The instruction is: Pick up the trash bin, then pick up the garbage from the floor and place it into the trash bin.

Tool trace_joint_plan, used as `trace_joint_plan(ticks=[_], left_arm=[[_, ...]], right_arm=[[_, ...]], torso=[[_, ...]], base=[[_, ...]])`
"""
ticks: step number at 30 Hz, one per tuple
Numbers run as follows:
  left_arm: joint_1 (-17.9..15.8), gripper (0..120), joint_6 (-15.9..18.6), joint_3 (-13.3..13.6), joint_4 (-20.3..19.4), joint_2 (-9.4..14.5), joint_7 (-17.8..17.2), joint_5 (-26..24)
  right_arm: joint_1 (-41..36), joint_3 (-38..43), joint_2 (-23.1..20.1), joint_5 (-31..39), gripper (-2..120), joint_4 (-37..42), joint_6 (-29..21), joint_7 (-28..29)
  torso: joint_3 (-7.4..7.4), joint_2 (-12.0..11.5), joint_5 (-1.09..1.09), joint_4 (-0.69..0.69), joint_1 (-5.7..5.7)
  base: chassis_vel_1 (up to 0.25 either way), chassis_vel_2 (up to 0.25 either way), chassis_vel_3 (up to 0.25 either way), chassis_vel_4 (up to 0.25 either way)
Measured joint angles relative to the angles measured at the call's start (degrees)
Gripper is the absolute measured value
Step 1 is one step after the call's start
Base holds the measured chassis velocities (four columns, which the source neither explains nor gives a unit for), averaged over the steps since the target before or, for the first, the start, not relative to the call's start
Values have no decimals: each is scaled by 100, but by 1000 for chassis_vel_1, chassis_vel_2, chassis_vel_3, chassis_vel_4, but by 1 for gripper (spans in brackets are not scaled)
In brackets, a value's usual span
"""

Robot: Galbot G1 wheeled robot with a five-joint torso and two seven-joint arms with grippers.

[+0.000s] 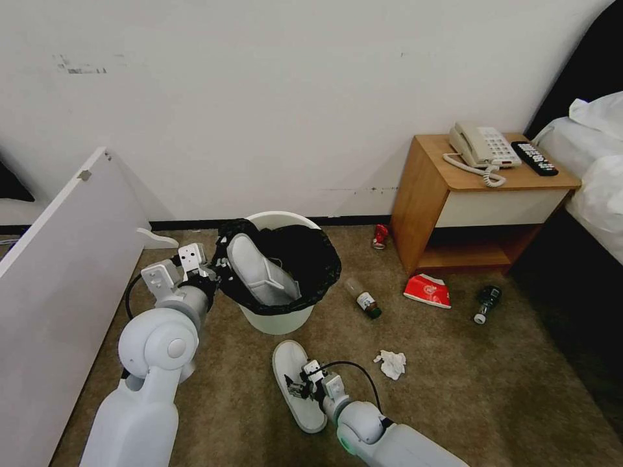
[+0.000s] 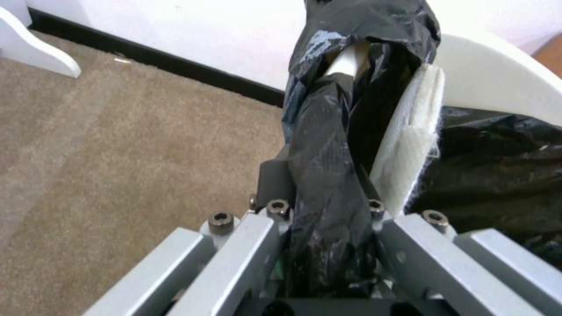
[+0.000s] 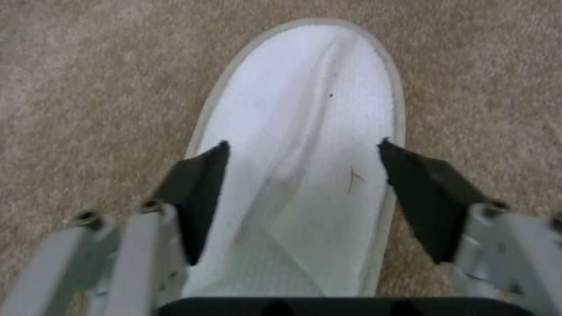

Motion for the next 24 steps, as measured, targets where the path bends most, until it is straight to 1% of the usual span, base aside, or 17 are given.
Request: trace_joint_plan(ticks=[1, 2, 4, 5, 6, 7, 8, 10, 11, 12, 13, 14, 17, 24], left_arm=[[-3, 5, 0, 1, 0, -1, 0, 0], [-3, 5, 0, 1, 0, -1, 0, 0], [-4, 5, -2, 2, -6, 0, 1, 0], [-4, 5, -2, 2, -6, 0, 1, 0], [-2, 5, -3, 2, -7, 0, 1, 0], [-2, 5, -5, 2, -7, -1, 1, 0], [-2, 5, -5, 2, -7, -1, 1, 0], [-2, 5, -9, 3, -7, -3, 4, 2], [-2, 5, -9, 3, -7, -3, 4, 2], [-4, 5, -10, 3, -7, -3, 5, 3], [-5, 5, -12, 3, -5, -3, 6, 4], [-5, 5, -12, 3, -5, -3, 6, 4], [-6, 5, -21, 8, 16, -9, 17, 25], [-19, 5, -23, 13, 26, -9, 21, 33]], right_arm=[[0, -7, 0, 0, 60, -5, -2, 0], [0, -7, 0, 0, 60, -5, -2, 0], [-2, -6, 1, 0, 45, -36, -2, -3], [-2, -6, 1, 0, 45, -36, -2, -3], [-2, -3, 2, 0, 41, -50, 1, -8], [-6, 1, 5, 0, 35, -66, 7, -9], [-6, 1, 5, 0, 35, -66, 7, -9], [-16, 8, 7, 4, 25, -76, 22, -12], [-16, 8, 7, 4, 25, -76, 22, -12], [-17, 9, 6, 5, 22, -76, 26, -13], [-17, 12, 5, 7, 14, -76, 31, -16], [-17, 12, 5, 7, 14, -76, 31, -16], [6, 29, -4, 28, 1, -77, 68, -24], [44, 65, -22, 31, 0, -84, 103, -30]], torso=[[0, 0, 0, 0, 0], [0, 0, 0, 0, 0], [0, 0, 0, 0, 0], [0, 0, 0, 0, 0], [0, 0, 0, 0, 0], [0, 0, 0, 0, 0], [0, 0, 0, 0, 0], [0, 0, 0, 0, 0], [0, 0, 0, 0, 0], [0, 0, 0, 0, 0], [0, 0, 0, 0, 0], [0, 0, 0, 0, 0], [0, 0, 0, 0, 0], [0, 0, 0, 0, 0]], base=[[0, 0, 0, 0], [0, 0, 0, 0], [0, 0, 0, 0], [0, 0, 0, 0], [0, 0, 0, 0], [0, 0, 0, 0], [0, 0, 0, 0], [0, 0, 0, 0], [0, 0, 0, 0], [0, 0, 0, 0], [0, 0, 0, 0], [0, 0, 0, 0], [0, 0, 0, 0], [0, 0, 0, 0]])
